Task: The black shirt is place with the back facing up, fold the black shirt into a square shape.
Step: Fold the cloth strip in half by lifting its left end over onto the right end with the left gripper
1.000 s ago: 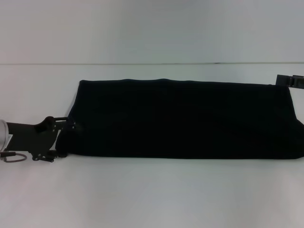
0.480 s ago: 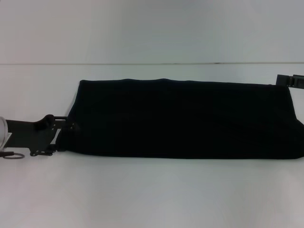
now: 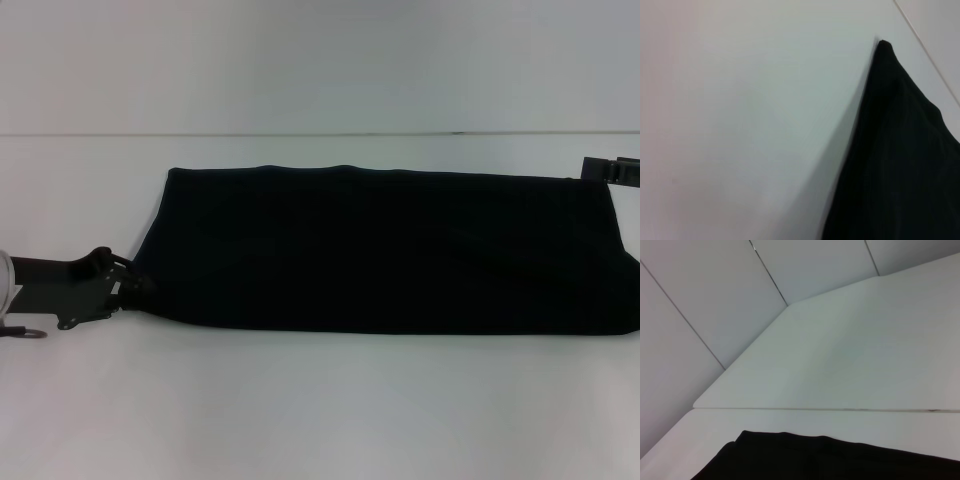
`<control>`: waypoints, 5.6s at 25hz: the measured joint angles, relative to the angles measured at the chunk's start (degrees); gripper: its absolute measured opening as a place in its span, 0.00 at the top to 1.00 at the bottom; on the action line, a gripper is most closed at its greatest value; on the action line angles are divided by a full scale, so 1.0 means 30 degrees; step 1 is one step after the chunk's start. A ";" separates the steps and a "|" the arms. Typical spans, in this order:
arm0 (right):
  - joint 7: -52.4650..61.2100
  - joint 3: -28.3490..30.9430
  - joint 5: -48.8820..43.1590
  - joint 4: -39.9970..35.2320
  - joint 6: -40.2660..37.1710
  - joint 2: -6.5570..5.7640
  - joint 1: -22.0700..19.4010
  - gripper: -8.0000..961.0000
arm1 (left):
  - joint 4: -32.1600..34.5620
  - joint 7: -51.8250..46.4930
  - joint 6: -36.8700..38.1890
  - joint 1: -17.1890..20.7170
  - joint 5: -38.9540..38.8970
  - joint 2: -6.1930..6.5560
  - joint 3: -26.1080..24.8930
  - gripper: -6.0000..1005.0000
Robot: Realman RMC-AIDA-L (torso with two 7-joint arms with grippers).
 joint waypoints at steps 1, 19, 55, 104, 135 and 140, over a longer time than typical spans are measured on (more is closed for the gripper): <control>-0.0002 -0.0002 0.0000 0.0000 0.0000 0.0000 0.0000 0.03 | -0.0011 0.0131 -0.0034 0.0021 -0.0016 -0.0020 -0.0004 0.51; -0.0229 -0.0004 0.0891 -0.0001 0.0100 0.0504 -0.0240 0.03 | 0.0254 0.3567 0.0124 0.0430 -0.0170 -0.0107 -0.0192 0.94; -0.0742 -0.0147 0.2552 0.0733 0.1419 0.1493 0.0048 0.05 | 0.2001 0.7244 0.0987 0.1783 0.0756 0.0510 -0.1508 0.93; -0.0696 -0.0105 0.2670 0.0710 0.1259 0.1440 -0.0057 0.09 | 0.3067 0.7322 0.1076 0.1747 0.1951 0.0697 -0.1373 0.99; -0.1063 0.0702 0.2729 0.0520 0.1729 0.0764 -0.0827 0.11 | 0.1335 0.7574 0.6639 -0.4420 -0.3915 -0.0621 0.0903 0.99; -0.1049 0.0769 0.3106 0.0496 0.1116 0.0270 -0.1320 0.12 | 0.0569 0.8293 0.5597 -0.4961 -0.4349 -0.3302 0.1874 0.99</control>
